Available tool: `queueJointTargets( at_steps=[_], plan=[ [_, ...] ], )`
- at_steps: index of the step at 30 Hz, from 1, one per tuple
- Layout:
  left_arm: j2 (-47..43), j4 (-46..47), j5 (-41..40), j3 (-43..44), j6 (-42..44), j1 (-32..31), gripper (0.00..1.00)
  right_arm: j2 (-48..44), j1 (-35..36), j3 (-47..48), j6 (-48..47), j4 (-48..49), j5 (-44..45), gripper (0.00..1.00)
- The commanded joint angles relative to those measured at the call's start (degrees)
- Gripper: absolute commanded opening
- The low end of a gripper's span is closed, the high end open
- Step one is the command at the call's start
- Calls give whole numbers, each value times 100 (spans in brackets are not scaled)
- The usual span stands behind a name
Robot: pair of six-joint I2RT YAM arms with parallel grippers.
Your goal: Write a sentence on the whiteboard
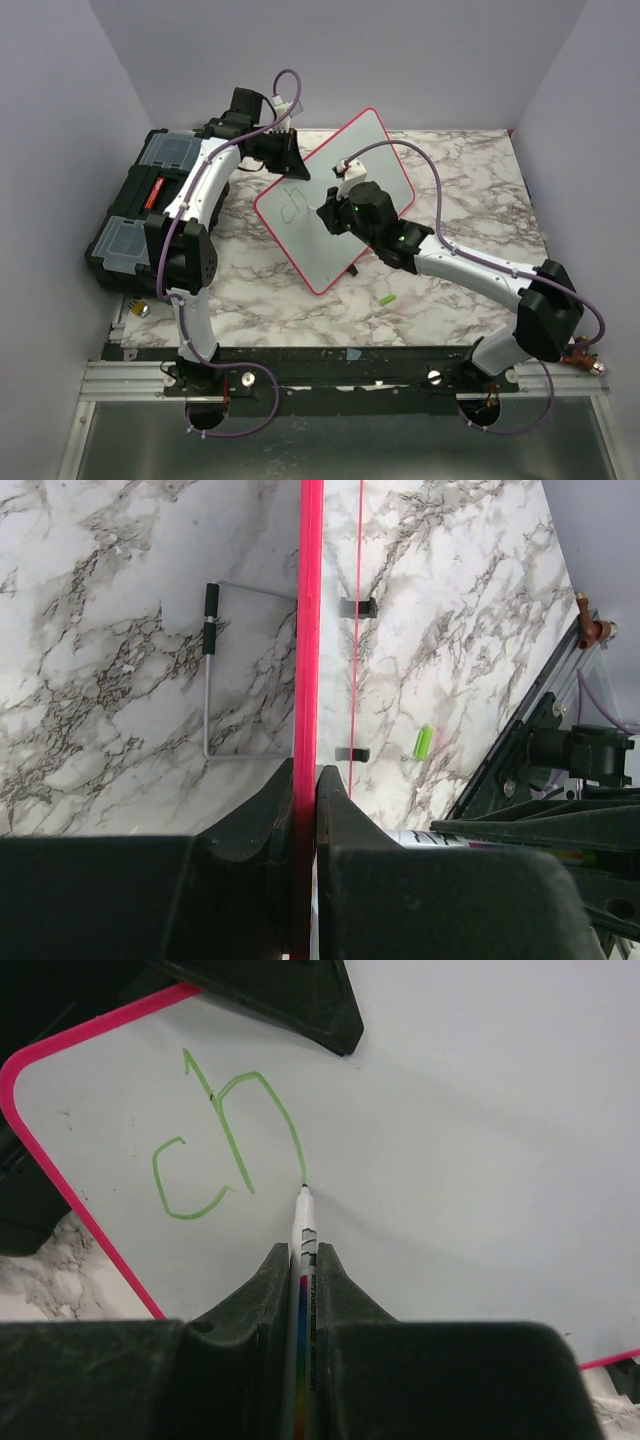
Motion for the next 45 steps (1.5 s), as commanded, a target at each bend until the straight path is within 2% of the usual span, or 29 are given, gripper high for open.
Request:
queueJointTargets(
  at_steps=[1, 11, 22, 45],
  plan=[
    [-159, 119, -956, 132, 444, -13, 0, -248, -15, -102, 52, -388, 18, 1],
    [-169, 136, -938, 65, 458, -13, 0, -414, -13, 252, -19, -481, 4, 1],
    [-239, 171, -910, -14, 461, -13, 0, -18, -17, 726, -276, -283, 260, 1],
    [-340, 224, -916, -121, 466, -41, 0, 331, -22, 756, -430, -247, 641, 1]
  ],
)
